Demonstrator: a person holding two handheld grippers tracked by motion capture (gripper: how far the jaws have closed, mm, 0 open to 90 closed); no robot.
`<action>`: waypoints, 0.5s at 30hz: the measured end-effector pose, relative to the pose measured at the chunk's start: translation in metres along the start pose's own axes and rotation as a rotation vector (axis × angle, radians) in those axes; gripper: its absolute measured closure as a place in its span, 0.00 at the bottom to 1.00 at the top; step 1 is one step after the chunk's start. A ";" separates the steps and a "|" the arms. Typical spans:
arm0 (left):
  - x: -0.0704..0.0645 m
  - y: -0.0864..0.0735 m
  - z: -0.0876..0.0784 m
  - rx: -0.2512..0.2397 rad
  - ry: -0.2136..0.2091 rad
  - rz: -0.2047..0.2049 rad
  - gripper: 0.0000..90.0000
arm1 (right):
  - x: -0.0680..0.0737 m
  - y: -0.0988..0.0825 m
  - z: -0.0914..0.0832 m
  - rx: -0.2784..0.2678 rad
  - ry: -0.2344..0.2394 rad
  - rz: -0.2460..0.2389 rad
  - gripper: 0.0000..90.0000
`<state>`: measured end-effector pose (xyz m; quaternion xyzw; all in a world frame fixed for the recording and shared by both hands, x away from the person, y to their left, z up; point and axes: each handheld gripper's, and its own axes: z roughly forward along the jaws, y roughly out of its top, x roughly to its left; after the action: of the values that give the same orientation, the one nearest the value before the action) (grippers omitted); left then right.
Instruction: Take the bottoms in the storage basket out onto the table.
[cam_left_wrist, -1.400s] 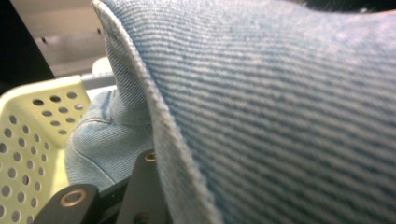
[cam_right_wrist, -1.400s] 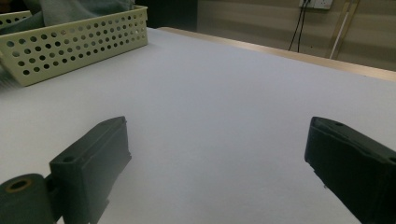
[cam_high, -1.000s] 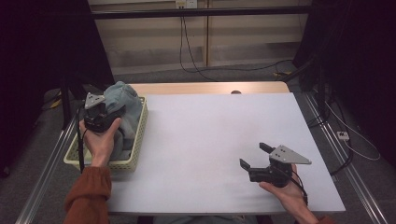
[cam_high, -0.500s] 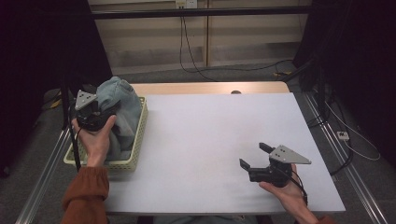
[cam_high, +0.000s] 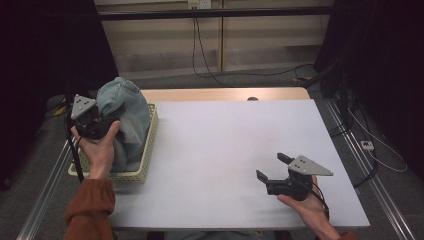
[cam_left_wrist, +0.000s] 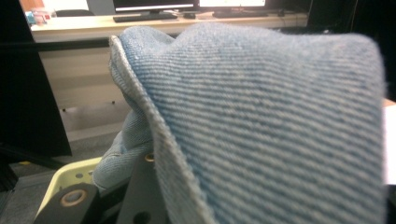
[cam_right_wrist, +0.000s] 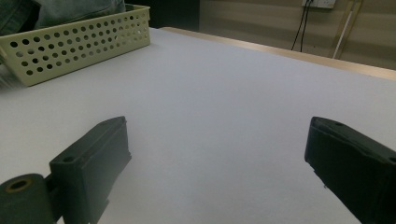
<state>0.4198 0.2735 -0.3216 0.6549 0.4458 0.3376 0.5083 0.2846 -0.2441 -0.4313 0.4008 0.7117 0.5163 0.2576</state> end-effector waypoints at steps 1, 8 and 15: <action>0.000 0.001 -0.001 -0.009 0.001 -0.001 0.72 | 0.000 0.000 0.000 0.000 0.000 0.001 0.07; 0.001 0.006 -0.007 -0.035 0.002 -0.007 0.72 | 0.000 0.000 0.000 0.002 0.002 -0.001 0.07; 0.000 0.012 -0.014 -0.075 0.002 -0.009 0.72 | 0.000 0.000 0.000 0.003 0.002 -0.001 0.07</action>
<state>0.4104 0.2780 -0.3066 0.6331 0.4363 0.3523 0.5335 0.2844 -0.2438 -0.4313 0.4001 0.7130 0.5154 0.2566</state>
